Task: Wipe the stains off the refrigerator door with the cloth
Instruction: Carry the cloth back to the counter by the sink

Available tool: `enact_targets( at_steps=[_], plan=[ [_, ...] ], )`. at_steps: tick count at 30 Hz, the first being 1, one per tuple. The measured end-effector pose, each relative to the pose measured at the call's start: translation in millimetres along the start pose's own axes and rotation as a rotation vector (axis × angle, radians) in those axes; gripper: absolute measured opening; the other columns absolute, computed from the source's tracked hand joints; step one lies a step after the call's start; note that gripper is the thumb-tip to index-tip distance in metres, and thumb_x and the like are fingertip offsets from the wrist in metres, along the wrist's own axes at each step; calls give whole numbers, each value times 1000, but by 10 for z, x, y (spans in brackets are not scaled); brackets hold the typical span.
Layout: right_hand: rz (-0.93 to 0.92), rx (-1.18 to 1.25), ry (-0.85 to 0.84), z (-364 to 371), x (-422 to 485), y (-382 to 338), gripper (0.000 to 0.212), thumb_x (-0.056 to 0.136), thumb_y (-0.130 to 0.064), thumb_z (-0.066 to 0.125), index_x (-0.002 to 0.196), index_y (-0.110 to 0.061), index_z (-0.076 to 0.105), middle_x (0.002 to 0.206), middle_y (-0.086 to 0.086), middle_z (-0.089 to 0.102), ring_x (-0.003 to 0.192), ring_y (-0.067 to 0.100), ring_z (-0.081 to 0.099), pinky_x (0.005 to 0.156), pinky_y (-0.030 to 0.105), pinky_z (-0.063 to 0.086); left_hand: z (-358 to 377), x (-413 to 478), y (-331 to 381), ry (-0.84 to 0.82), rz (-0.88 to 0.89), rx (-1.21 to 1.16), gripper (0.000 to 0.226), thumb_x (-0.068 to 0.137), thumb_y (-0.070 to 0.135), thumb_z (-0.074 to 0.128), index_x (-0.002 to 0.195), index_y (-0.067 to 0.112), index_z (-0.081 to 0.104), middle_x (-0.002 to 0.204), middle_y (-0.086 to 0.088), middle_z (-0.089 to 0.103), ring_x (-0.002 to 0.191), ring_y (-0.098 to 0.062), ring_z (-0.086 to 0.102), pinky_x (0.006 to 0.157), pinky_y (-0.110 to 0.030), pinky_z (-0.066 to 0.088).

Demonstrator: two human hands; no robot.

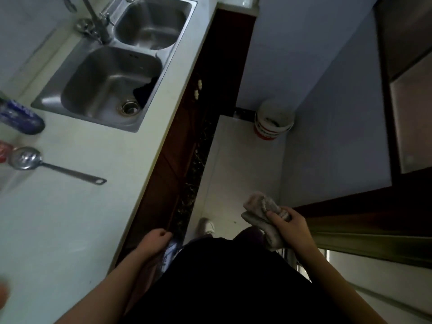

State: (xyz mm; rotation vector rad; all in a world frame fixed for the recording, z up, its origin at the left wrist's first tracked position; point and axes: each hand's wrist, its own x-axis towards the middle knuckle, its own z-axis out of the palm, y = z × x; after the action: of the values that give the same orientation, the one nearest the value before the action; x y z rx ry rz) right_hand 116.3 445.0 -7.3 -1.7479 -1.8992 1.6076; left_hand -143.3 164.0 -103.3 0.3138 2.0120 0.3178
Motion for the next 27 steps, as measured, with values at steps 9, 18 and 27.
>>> enact_targets(
  at_steps=[9,18,27],
  plan=[
    [-77,-104,-125,165,1238,-1048,14,90,-22,78,96,-11,71,84,-3,69,75,6,62,60,9,46,-950,546,1605,156,135,-41,33,98,34,52,95,4,66,97,-14,71,93,-27,66,87,-40,50],
    [-268,-344,-601,776,2394,-2377,10,91,-20,76,95,-14,70,85,2,71,76,15,66,63,22,52,-663,220,1251,386,-293,-523,24,97,27,55,82,13,68,84,-8,72,82,-25,70,78,-37,53],
    [-597,-607,-981,2038,2254,-3245,11,88,-25,79,93,-21,69,84,-5,71,77,8,64,73,27,50,196,-156,1068,605,-552,-996,49,72,54,43,78,11,66,77,-10,72,78,-31,70,78,-48,57]
  ],
)
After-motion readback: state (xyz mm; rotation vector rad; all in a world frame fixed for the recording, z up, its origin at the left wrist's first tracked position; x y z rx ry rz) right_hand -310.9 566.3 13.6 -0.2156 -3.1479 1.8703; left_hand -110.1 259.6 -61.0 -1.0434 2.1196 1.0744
